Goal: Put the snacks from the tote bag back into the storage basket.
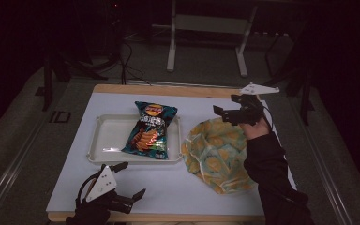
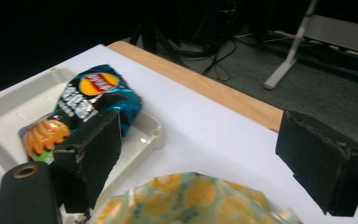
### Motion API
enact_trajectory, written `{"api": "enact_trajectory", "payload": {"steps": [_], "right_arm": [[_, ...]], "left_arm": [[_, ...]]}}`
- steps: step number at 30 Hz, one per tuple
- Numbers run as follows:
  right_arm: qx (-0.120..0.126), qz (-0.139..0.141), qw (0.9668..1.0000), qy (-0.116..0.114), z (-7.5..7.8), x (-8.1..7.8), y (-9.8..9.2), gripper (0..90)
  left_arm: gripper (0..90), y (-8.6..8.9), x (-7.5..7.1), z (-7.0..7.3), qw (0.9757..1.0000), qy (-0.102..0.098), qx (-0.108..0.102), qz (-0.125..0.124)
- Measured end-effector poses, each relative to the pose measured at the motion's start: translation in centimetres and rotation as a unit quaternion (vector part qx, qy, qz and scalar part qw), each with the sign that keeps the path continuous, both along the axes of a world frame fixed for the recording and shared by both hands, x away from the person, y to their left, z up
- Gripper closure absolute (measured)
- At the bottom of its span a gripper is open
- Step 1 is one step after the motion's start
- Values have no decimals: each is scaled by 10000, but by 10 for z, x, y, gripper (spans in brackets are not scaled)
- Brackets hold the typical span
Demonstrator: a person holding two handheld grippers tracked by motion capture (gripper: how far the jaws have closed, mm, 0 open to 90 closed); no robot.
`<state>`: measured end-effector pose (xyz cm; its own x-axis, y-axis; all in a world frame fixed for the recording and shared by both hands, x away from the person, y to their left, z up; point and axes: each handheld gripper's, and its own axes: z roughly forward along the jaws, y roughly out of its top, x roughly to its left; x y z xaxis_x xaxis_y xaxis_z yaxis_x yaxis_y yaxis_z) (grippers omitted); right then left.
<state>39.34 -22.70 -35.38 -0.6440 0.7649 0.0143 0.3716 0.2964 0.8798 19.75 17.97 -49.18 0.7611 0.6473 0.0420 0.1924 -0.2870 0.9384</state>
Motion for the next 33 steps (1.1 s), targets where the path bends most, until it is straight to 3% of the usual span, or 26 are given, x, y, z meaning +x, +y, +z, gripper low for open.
{"api": "enact_trajectory", "payload": {"steps": [10,18,25,33], "right_arm": [[-134,-504,9986,-123,-9,-6,-46,141],[-21,-924,9956,-172,-23,-17,-81,141],[-4,-1269,9914,-311,-38,-33,-100,141],[26,-1390,9899,-274,-60,-51,-114,141]], "left_arm": [[4,0,1,0,10000,13,2,3],[4,-1,2,-1,10000,29,9,-3],[4,-1,2,-1,10000,36,-6,6],[4,-1,2,-1,10000,40,-6,7]]}}
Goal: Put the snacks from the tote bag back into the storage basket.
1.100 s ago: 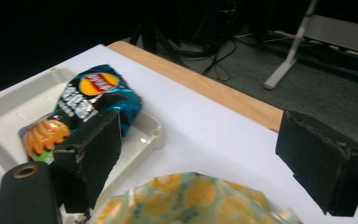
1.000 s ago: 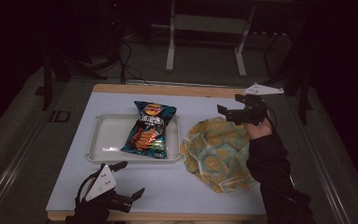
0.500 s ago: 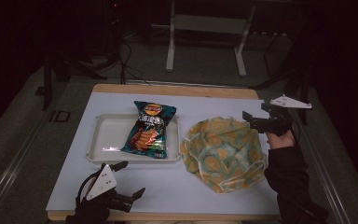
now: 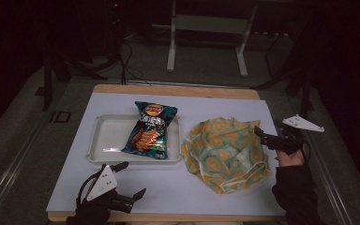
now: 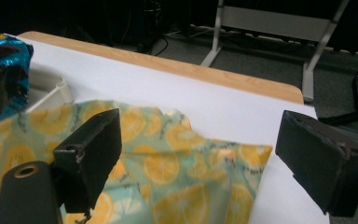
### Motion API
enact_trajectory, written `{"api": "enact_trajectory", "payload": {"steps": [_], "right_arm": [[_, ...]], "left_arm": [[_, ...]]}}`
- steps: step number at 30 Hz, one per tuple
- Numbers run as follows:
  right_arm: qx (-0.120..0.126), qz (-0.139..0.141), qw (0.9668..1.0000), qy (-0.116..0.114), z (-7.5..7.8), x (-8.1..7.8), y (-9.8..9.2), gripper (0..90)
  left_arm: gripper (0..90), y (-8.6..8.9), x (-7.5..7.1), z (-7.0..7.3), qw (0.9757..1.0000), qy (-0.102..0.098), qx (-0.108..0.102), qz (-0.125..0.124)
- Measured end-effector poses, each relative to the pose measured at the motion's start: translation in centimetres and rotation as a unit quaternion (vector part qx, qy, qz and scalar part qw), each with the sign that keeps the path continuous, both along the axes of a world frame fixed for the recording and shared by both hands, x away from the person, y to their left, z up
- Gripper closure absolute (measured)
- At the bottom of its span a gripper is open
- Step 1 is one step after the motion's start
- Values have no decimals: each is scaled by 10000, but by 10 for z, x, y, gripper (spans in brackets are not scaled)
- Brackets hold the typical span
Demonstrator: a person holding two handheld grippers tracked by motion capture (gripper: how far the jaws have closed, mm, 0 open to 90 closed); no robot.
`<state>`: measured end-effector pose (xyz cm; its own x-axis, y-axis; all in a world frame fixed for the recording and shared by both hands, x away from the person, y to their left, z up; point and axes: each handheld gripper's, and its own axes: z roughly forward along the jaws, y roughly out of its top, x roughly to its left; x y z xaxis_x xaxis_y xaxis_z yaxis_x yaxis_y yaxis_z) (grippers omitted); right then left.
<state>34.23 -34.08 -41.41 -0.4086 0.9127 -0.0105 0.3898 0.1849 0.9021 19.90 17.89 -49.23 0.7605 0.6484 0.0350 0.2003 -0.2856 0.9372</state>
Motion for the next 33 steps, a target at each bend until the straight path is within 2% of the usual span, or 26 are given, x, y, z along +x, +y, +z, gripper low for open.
{"api": "enact_trajectory", "payload": {"steps": [6,11,22,27,33], "right_arm": [[-2,-82,10000,-18,-17,-13,-5,141],[56,-182,9997,-120,-28,-25,-8,141],[-79,-229,9995,-200,-42,-43,-5,141],[-143,-188,9994,-257,-46,-46,-2,141],[-180,-151,9995,-211,-50,-45,-2,142]], "left_arm": [[4,0,0,0,10000,1,5,1],[4,-1,0,0,10000,-10,15,-9],[4,-1,-1,0,10000,-1,44,-33],[4,0,-1,0,10000,-4,30,-35],[4,0,-1,0,10000,-5,38,-52]]}}
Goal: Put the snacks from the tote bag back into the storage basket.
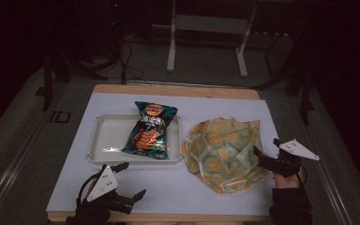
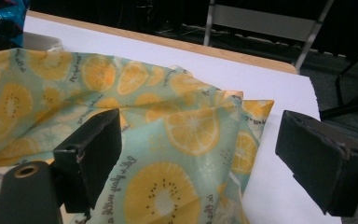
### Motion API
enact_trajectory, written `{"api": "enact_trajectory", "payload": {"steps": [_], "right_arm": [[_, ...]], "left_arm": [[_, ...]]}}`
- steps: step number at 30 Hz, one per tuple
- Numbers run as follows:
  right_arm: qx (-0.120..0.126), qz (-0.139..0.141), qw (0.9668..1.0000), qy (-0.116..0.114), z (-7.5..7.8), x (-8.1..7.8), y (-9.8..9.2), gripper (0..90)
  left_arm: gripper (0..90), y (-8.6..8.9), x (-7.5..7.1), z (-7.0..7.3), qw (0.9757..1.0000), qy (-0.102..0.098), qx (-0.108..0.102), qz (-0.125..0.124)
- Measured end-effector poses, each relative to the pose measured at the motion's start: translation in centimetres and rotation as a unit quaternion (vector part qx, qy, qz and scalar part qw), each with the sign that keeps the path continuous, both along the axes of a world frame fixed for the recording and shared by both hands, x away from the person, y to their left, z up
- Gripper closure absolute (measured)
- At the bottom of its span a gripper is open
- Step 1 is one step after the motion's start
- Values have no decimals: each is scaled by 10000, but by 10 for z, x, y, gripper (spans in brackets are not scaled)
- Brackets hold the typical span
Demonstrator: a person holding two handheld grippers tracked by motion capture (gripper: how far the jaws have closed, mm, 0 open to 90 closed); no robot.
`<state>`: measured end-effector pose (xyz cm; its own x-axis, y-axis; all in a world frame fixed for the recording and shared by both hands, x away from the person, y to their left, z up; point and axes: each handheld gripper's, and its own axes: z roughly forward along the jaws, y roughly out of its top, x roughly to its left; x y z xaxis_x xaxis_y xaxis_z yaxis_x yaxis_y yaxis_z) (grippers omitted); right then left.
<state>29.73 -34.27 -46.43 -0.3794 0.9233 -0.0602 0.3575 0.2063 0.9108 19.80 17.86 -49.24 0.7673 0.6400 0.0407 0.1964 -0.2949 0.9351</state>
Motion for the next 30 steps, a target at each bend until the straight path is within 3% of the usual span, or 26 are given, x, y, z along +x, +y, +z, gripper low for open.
{"api": "enact_trajectory", "payload": {"steps": [8,14,30], "right_arm": [[-5,-108,9999,-115,-1,-2,-3,142],[-112,-109,9998,-118,-2,-2,-1,142],[-46,-50,10000,-31,-7,1,-4,143]], "left_arm": [[4,1,0,0,10000,6,-19,28],[4,1,0,0,10000,-1,-24,36],[4,1,0,0,10000,12,-26,16]]}}
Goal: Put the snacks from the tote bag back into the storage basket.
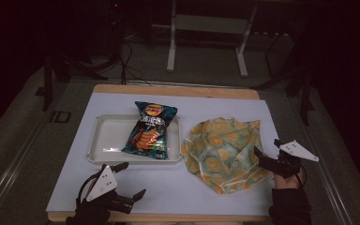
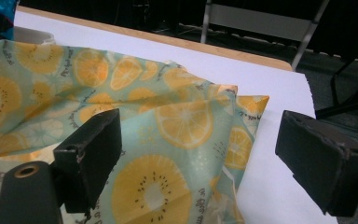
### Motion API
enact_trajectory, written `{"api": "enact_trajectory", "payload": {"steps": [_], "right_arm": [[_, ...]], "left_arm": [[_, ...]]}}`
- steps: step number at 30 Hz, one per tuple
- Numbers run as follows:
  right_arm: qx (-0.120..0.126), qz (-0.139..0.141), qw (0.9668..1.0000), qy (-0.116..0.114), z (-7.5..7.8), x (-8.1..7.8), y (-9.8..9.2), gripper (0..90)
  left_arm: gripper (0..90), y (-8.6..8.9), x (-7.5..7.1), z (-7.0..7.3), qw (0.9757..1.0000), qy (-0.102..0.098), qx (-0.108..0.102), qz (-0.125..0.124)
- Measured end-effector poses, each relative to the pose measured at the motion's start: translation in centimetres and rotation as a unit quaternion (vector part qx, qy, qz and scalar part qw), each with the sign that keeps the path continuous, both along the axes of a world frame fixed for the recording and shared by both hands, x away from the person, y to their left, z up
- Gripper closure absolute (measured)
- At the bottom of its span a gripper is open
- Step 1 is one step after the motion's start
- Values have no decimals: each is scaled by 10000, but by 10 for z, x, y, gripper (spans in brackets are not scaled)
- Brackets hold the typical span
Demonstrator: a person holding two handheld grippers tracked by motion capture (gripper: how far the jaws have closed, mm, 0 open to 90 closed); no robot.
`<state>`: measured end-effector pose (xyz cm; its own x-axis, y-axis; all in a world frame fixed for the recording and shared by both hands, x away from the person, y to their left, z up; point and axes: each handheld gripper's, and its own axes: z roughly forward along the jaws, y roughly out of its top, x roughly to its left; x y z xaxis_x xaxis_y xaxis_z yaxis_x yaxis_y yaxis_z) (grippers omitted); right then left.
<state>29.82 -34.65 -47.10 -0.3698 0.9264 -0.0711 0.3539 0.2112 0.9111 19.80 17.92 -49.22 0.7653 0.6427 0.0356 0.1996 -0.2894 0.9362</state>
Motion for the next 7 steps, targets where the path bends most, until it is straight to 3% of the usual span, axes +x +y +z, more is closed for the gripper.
{"api": "enact_trajectory", "payload": {"steps": [7], "right_arm": [[-5,-17,10000,2,0,0,0,143]], "left_arm": [[4,0,0,0,10000,-4,-7,-4]]}}
